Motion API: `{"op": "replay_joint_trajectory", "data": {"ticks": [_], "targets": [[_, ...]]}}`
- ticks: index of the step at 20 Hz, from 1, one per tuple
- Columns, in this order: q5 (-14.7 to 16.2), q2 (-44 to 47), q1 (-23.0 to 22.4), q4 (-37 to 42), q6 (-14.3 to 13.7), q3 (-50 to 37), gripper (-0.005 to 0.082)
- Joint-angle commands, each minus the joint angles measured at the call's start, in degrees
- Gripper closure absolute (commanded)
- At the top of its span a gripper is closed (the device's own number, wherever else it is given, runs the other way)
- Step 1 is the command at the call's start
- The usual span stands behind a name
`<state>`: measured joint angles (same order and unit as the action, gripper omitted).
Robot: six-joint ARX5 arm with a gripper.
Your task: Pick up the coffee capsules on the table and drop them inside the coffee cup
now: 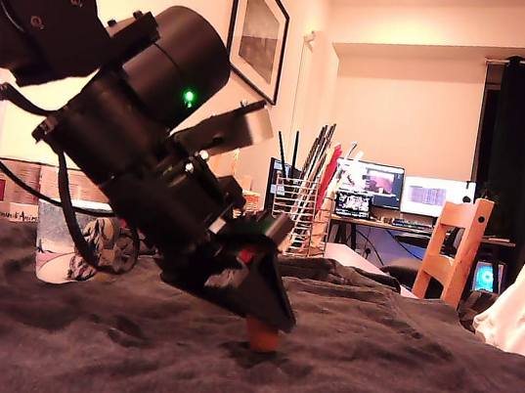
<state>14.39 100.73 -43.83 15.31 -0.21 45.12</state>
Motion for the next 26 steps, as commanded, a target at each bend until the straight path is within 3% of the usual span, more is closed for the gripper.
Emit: {"op": "replay_joint_trajectory", "data": {"ticks": [1,12,16,26], "targets": [[0.1,-3.0,-0.2,-0.1,-0.3,0.1,0.0594],[-1.5,-12.8,2.6,-10.0,-1.5,0.1,0.0645],[-2.9,-16.5,5.3,-12.5,-2.0,0.1,0.0644],[-3.3,-24.7,14.5,-21.6,-6.2,0.1,0.0644]]}}
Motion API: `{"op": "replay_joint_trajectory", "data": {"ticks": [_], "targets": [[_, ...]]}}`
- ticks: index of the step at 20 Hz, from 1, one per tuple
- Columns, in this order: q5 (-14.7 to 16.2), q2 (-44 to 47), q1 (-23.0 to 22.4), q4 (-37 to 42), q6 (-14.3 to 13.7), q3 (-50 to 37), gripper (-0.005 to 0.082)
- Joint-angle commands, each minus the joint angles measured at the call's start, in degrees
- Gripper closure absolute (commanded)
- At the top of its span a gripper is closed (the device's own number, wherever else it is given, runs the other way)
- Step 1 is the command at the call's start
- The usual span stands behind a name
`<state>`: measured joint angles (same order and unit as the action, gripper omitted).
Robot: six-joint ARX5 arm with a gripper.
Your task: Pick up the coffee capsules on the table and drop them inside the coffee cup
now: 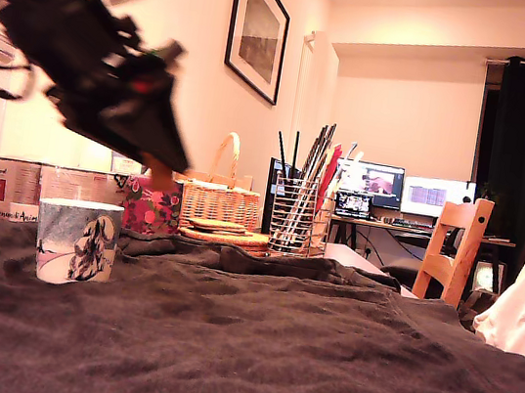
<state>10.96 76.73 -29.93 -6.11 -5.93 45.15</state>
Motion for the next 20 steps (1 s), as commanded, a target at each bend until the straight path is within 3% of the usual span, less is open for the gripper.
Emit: {"op": "replay_joint_trajectory", "data": {"ticks": [1,7,8,14,20], "targets": [[0.1,-1.2,1.6,-1.2,-0.6,0.1,0.0644],[0.1,-2.5,8.5,-4.0,-2.3,0.1,0.0644],[0.1,-2.5,9.8,-4.0,-3.5,0.1,0.0644],[0.2,-2.5,17.4,-1.8,-4.7,0.1,0.0644],[0.2,-2.5,21.1,0.4,-4.6,0.1,0.0644]]}}
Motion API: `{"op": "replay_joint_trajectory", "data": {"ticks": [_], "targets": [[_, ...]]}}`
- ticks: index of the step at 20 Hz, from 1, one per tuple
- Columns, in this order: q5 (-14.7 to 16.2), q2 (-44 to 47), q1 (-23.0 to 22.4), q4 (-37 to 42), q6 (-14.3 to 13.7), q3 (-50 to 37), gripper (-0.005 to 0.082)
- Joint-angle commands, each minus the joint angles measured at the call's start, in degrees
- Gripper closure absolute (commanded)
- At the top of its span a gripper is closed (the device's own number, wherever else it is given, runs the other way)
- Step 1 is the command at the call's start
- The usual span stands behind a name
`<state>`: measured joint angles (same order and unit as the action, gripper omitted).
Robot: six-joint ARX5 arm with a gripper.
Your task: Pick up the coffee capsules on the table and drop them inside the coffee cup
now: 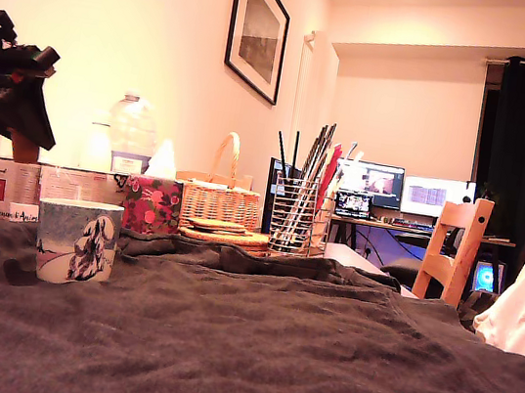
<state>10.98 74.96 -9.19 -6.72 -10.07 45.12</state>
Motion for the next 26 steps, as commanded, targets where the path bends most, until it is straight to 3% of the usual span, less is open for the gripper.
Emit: {"op": "replay_joint_trajectory", "data": {"ticks": [1,10,12,13,19,26], "targets": [[0.1,-0.7,0.7,2.0,-0.5,0.1,0.0644],[0.6,-0.3,1.4,9.0,0.5,0.1,0.0644],[1.1,1.0,1.4,11.8,1.5,0.1,0.0644],[1.7,1.8,1.4,13.0,3.7,0.1,0.0644],[5.1,9.1,1.1,21.3,7.1,0.1,0.0644],[5.9,13.7,0.8,17.1,7.1,4.9,0.0644]]}}
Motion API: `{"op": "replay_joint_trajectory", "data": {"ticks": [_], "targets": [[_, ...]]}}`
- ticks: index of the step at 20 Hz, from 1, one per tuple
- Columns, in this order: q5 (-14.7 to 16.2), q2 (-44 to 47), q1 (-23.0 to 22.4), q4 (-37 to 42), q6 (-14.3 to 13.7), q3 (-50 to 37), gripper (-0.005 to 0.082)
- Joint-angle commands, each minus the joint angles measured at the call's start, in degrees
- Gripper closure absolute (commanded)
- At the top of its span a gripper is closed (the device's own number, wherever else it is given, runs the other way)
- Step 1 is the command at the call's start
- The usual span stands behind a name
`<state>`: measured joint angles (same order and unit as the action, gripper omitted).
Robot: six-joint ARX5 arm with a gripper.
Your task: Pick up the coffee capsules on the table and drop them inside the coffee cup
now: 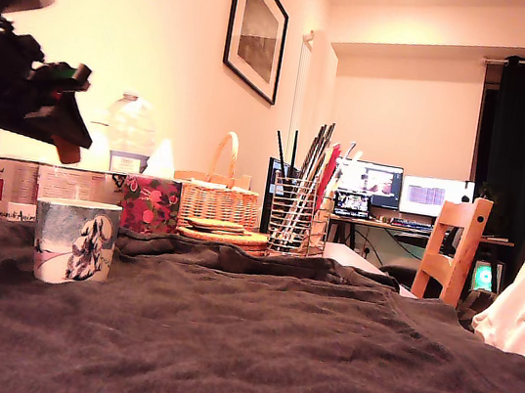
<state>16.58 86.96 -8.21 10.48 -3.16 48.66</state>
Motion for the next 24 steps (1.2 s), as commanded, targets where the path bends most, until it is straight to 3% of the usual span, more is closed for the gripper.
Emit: {"op": "replay_joint_trajectory", "data": {"ticks": [1,10,24], "targets": [[0.7,2.8,-0.2,-1.6,0.2,2.8,0.0644],[1.0,10.5,-1.2,-15.0,-0.3,13.2,0.0644],[0.7,11.6,-1.2,-20.7,-0.3,13.5,0.0644]]}}
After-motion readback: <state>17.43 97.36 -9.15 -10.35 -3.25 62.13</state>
